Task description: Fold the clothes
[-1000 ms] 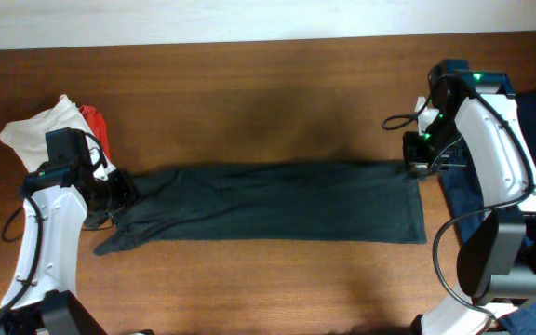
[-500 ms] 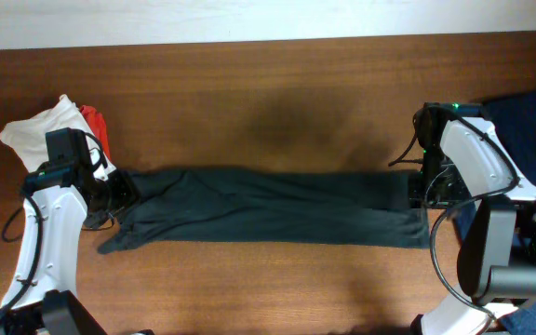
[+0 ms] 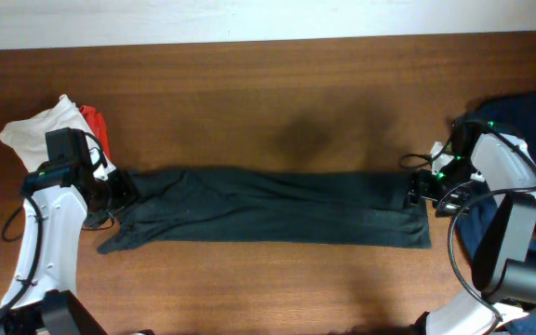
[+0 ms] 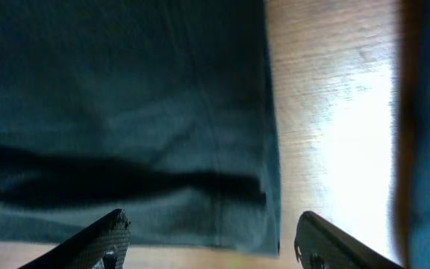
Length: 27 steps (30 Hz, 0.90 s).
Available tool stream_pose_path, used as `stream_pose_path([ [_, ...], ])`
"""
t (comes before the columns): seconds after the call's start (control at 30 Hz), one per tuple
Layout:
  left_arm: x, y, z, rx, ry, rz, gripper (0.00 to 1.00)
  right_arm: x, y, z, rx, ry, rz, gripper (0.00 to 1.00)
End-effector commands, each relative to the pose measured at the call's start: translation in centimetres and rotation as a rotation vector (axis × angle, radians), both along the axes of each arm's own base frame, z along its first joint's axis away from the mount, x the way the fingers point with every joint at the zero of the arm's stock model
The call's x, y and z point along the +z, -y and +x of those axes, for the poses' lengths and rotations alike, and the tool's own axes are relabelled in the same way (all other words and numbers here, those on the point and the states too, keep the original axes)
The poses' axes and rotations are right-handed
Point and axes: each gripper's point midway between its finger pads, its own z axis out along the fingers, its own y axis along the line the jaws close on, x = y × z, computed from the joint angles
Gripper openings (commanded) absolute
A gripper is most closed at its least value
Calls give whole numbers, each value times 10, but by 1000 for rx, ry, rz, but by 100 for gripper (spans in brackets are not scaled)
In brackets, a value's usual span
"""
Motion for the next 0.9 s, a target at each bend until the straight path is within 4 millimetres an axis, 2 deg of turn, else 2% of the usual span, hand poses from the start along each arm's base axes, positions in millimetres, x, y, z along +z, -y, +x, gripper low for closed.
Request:
stream_pose_path([
  [0.0, 4, -1, 1, -12, 14, 0, 65, -13, -8, -3, 23, 32, 40, 75],
  [0.13, 4, -1, 1, -12, 14, 0, 65, -35, -12, -7, 21, 65, 47, 73],
  [0.23, 4, -1, 1, -12, 14, 0, 65, -37, -21, -4, 14, 88, 97, 48],
  [0.27, 4, -1, 1, -12, 14, 0, 65, -37, -21, -4, 13, 89, 100, 26],
  [0.33, 4, -1, 1, -12, 14, 0, 65, -37, -21, -4, 13, 89, 100, 6],
  [0.43, 4, -1, 1, -12, 13, 0, 65, -36, -20, -2, 13, 95, 96, 4],
  [0.47, 4, -1, 1, -12, 13, 0, 65, -34, -14, -1, 4, 90, 67, 4],
  [0.53, 4, 0, 0, -12, 10, -1, 65, -23, 18, 2, -92, 49, -73, 4],
  [0.6, 4, -1, 1, -12, 11, -1, 65, 13, 45, 16, -142, 56, -139, 4],
  [0.63, 4, -1, 1, -12, 11, -1, 65, 28, 47, 24, -134, 73, -142, 4],
  [0.7, 4, -1, 1, -12, 11, -1, 65, 50, 38, 37, -91, 96, -142, 4],
  [0.77, 4, -1, 1, -12, 11, -1, 65, 66, 15, 49, -14, 118, -142, 4],
  [0.83, 4, -1, 1, -12, 11, -1, 65, 72, -33, 57, 115, 130, -134, 4],
  [0.87, 4, -1, 1, -12, 11, -1, 65, 71, -51, 57, 161, 130, -131, 4],
])
